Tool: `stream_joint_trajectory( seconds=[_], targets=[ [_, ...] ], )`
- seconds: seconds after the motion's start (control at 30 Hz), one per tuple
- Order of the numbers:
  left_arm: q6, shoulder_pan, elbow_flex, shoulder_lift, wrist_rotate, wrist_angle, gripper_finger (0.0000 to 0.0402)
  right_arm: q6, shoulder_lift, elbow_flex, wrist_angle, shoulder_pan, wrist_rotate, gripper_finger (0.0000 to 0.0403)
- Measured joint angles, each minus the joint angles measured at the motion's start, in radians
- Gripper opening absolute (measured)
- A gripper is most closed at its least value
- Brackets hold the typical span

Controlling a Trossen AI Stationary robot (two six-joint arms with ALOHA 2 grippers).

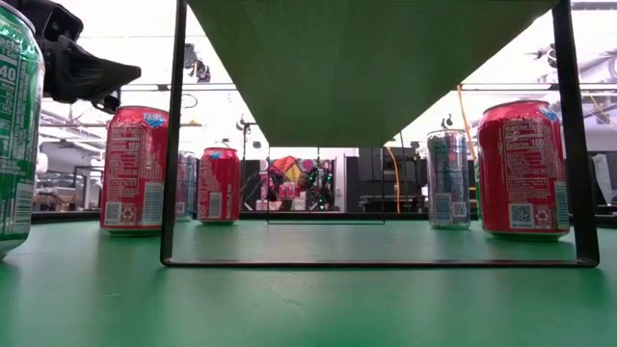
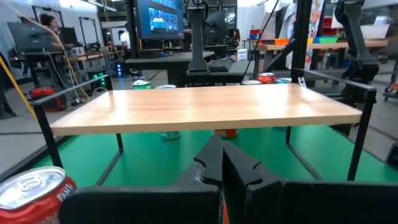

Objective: Place canned beverage on shelf
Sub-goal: Put the blue soda can on the shelf

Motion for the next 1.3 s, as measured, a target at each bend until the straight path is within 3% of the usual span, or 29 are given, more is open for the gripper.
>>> stream_joint_trajectory(
  seconds=[0.27, 0.47, 1.03, 1.3],
  targets=[
    [-0.028, 0.0, 0.08, 0.013, -0.002, 0.001, 0.0, 0.039, 0.028, 0.002, -0.018, 0.0, 0.0, 0.0],
    [-0.053, 0.0, 0.232, 0.098, -0.007, -0.045, 0.0, 0.039, 0.028, 0.003, -0.023, 0.0, 0.0, 0.0],
    [-0.052, 0.0, 0.788, 0.634, -0.03, -0.13, 0.0, 0.047, 0.028, 0.003, -0.251, 0.0, 0.052, 0.0],
    [-0.052, 0.0, 0.966, 0.869, -0.067, -0.129, 0.0, 0.047, 0.03, 0.003, -0.363, 0.0, 0.061, 0.0]
  ],
)
